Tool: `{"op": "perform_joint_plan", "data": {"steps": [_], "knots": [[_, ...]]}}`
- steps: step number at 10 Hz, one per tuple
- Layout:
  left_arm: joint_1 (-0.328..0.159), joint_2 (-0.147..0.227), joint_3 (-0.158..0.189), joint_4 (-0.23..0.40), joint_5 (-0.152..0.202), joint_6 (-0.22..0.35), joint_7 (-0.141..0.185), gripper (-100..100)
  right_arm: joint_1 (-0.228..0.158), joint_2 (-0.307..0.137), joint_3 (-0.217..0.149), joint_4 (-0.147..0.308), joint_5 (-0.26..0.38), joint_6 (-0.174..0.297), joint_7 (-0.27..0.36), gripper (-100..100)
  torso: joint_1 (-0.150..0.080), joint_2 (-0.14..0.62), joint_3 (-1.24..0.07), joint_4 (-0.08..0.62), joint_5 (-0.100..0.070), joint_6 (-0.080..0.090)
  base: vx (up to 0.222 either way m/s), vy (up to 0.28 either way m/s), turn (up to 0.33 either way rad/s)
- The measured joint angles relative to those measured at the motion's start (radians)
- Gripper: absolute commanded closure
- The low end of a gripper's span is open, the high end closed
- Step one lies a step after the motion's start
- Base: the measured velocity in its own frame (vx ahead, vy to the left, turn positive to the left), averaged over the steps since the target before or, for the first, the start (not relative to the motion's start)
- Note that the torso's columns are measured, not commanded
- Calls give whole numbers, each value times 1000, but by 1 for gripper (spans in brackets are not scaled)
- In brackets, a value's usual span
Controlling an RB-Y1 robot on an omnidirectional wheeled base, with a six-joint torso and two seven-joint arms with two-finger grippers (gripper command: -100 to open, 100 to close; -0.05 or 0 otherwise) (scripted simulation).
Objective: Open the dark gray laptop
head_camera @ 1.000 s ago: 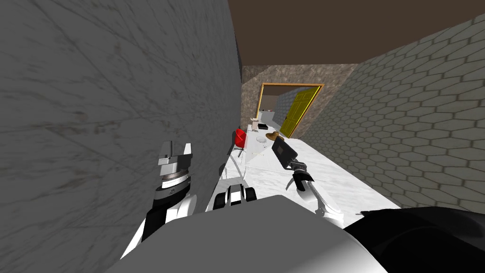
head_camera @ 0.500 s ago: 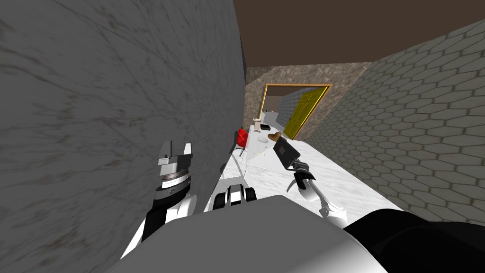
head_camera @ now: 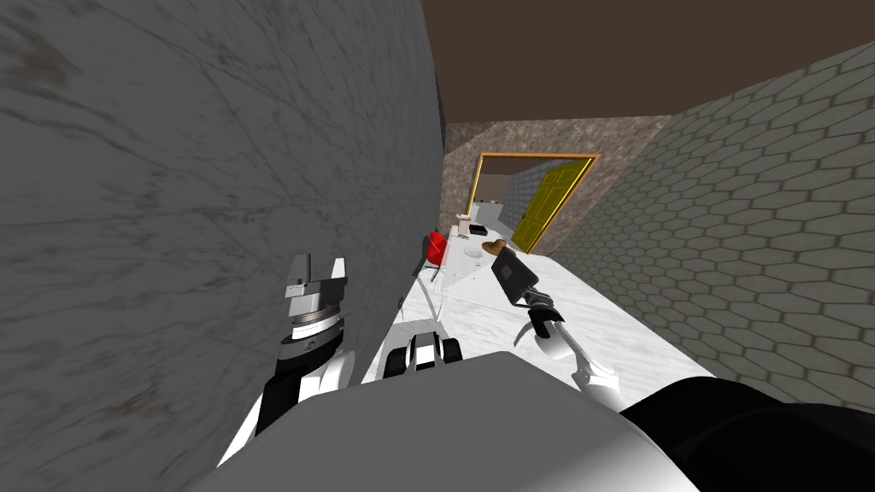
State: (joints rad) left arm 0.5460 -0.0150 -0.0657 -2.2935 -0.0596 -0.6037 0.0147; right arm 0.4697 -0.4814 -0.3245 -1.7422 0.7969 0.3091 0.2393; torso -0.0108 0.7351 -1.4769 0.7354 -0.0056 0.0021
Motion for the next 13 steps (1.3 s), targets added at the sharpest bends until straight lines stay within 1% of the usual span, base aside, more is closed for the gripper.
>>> {"op": "perform_joint_plan", "data": {"steps": [5,6,7,8,10,11,12,13], "knots": [[0,0,0,0,0,0,0,0,-42,-18,14,53,-133,-13,-64,100,-6,-4,-1,-6,-9,1,-58,-88,24],[0,0,0,0,0,0,0,0,-48,-27,22,58,-167,-6,-75,100,-4,-4,-1,-6,-9,1,-39,-48,16],[0,0,0,0,0,0,0,0,-48,-27,20,64,-178,-10,-83,100,-1,-4,-1,-6,-8,1,-14,-18,-10],[0,0,0,0,0,0,0,0,-49,-29,15,63,-178,-12,-85,100,4,-4,-2,-4,-4,-2,-34,-81,-38],[0,0,0,0,0,0,0,0,-78,-19,16,98,-209,-33,-100,100,2,-3,-1,-4,-5,-5,-49,-79,3],[0,0,0,0,0,0,0,0,-88,-3,20,108,-216,-41,-104,100,3,-4,-2,-4,-5,-5,-26,-42,8],[0,0,0,0,0,0,0,0,-96,2,19,127,-219,-55,-109,100,4,-5,-3,-4,-4,-4,-26,-45,-7],[0,0,0,0,0,0,0,0,-95,8,23,138,-234,-65,-115,100,4,-4,-3,-3,-2,-4,-40,-60,-5]]}}
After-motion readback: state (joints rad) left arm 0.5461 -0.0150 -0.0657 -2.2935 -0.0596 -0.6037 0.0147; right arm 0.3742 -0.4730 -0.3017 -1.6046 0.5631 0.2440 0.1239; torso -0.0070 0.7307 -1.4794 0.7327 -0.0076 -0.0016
